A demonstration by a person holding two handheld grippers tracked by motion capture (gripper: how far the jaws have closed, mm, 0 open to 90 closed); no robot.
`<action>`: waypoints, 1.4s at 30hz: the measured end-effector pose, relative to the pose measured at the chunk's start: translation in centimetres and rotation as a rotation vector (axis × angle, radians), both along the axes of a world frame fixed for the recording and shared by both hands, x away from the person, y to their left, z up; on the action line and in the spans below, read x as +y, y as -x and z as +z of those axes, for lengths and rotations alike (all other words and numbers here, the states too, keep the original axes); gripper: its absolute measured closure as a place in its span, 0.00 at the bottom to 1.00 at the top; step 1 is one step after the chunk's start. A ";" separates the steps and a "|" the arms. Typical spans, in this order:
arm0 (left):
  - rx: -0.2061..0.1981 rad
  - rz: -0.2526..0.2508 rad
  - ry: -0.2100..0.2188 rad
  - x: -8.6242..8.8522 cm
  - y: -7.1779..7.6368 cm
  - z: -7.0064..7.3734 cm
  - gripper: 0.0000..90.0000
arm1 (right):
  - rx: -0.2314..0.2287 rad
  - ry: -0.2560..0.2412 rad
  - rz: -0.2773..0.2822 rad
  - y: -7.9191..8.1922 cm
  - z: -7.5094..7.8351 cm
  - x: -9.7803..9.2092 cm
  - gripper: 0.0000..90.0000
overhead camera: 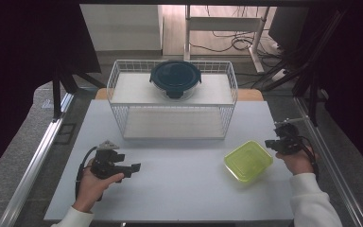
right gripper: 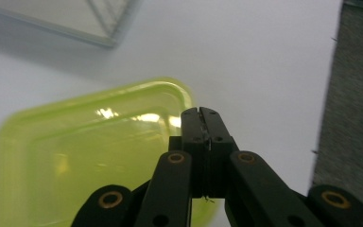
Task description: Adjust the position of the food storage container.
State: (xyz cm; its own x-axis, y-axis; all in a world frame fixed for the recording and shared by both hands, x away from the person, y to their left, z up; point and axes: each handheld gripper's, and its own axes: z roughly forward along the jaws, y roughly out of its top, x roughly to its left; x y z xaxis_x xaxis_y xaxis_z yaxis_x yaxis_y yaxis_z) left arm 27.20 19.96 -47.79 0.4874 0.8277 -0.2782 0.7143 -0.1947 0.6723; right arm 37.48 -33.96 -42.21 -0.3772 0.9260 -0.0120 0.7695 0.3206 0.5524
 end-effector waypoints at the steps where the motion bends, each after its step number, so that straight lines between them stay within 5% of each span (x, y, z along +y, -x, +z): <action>1: -0.003 -0.001 0.005 0.1 0.0 0.1 0.22 | 0.013 0.016 -0.013 -0.5 -0.5 -0.6 0.99; 16: 0.013 0.056 0.010 1.3 0.4 -0.1 0.22 | 0.108 0.095 -0.005 -1.3 -3.2 -2.6 0.99; 42: 0.017 0.062 0.019 1.5 0.7 -0.4 0.22 | 0.162 0.059 0.089 2.9 -3.9 1.1 0.99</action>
State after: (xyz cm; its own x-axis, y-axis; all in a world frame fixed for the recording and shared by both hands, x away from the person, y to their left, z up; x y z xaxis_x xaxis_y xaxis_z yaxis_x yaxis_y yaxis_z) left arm 26.49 21.47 -48.14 0.4300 0.8509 -0.3017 0.7360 -0.1369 0.6630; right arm 34.55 -32.82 -46.07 -0.4591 0.8884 0.0026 0.8140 0.4195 0.4017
